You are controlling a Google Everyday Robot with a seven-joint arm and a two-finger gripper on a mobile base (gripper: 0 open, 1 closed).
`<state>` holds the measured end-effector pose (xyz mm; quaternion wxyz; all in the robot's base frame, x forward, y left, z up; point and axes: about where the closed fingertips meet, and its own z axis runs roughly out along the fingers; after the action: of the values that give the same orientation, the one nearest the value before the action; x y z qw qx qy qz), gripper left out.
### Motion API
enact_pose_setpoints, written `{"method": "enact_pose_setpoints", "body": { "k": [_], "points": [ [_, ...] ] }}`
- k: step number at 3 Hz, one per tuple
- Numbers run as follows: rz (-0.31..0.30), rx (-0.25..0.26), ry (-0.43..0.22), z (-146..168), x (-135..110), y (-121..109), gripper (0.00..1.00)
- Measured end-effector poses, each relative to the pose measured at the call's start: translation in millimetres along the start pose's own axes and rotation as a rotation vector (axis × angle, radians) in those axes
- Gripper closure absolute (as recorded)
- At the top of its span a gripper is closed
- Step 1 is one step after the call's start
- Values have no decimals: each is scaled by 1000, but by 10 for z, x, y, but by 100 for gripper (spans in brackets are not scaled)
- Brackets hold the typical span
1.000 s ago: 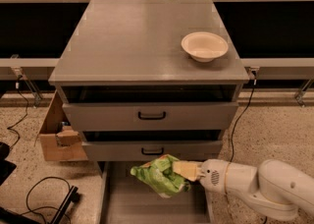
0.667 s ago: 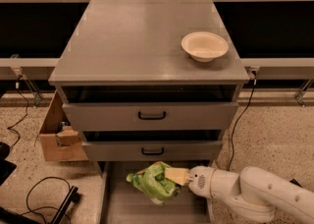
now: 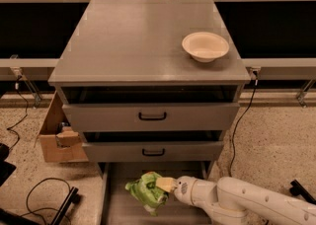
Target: Place green rice chip bag into bottom drawer
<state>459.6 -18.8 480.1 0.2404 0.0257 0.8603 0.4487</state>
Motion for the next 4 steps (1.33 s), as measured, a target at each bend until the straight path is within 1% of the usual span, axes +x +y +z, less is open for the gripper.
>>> {"method": "enact_pose_setpoints", "body": {
  "k": [1,2,3,4],
  "points": [
    [5,18,-6,20,-1,-59,100],
    [41,21,-15,146,-3,-110,100],
    [88,38,-87,413,-199,-338,100],
    [131,58,-164,711,-373,-734,100]
  ]
}}
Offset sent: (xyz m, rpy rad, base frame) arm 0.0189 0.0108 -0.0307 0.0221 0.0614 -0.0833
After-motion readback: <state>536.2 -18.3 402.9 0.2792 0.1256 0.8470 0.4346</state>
